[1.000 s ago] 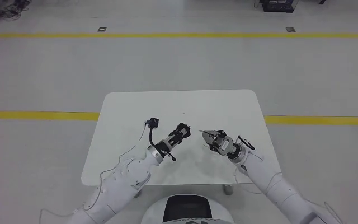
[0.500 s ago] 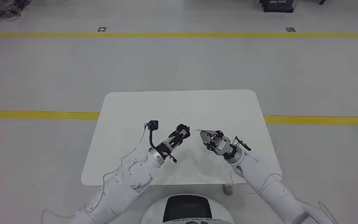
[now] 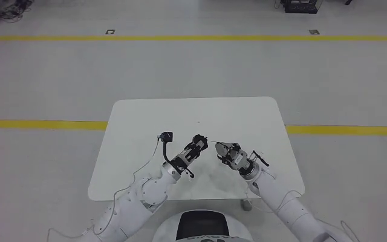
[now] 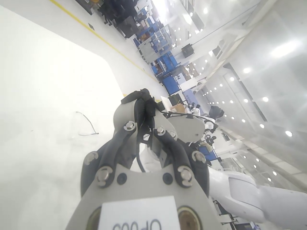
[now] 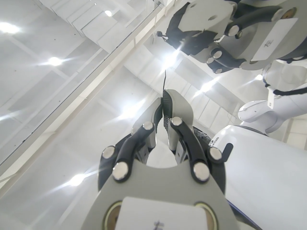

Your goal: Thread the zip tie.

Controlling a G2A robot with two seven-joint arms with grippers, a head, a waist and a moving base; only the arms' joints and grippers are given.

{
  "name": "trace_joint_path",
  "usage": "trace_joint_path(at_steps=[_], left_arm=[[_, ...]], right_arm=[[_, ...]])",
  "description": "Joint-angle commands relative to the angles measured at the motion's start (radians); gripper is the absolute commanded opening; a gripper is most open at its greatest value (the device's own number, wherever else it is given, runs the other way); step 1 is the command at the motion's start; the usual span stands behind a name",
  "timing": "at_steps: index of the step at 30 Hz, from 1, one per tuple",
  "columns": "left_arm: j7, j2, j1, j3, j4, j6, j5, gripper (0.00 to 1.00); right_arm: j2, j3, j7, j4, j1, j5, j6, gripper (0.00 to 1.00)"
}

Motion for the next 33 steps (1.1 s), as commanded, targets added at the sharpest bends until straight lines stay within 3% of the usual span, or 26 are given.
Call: trace_joint_path(at_steps=[1, 14, 33], left_arm=[[0.003, 0.0, -0.001, 0.002, 0.003, 0.0, 0.0, 0.0], [0.004, 0.004, -0.002, 0.013, -0.004, 0.0, -0.015, 0.0], [0.004, 0.016, -0.008, 0.03, -0.013, 0.0, -0.024, 0.0]], right_arm=[[-0.006, -0.003, 0.013, 0.015, 0.005, 0.0, 0.0, 0.0], [-0.035, -0.007, 0.035, 0.074, 0.032, 0.0, 0.0, 0.0], [-0.05, 0.0, 0.035, 0.086, 0.034, 0.0, 0.0, 0.0]])
